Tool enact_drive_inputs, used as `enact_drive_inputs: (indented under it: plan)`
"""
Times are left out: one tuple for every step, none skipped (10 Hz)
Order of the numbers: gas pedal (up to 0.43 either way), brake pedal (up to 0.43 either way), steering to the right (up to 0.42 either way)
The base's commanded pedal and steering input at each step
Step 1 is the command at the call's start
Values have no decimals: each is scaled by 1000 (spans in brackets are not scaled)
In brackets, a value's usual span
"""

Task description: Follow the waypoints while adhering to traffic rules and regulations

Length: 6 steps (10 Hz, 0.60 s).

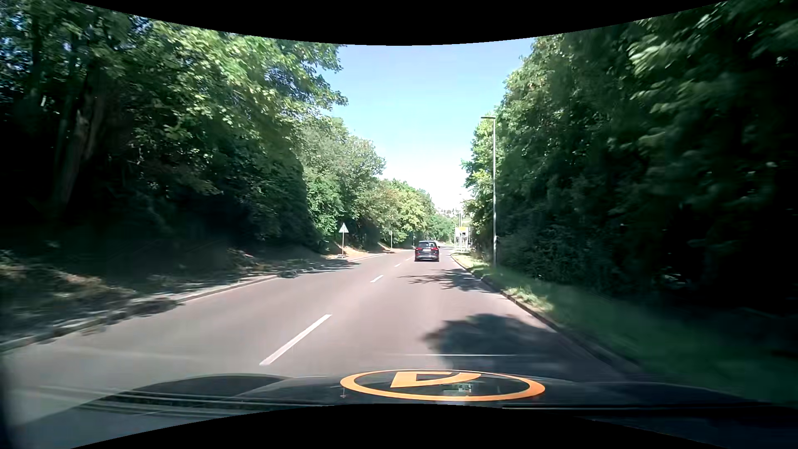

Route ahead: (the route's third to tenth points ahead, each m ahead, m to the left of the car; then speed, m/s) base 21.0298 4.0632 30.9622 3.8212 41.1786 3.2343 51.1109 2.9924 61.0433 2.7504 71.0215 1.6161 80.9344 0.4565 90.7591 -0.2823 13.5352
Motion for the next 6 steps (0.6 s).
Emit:
enact_drive_inputs:
  plan:
    - [87, 0, 6]
    - [87, 0, 7]
    - [87, 0, 6]
    - [87, 0, 6]
    - [87, 0, 6]
    - [87, 0, 6]
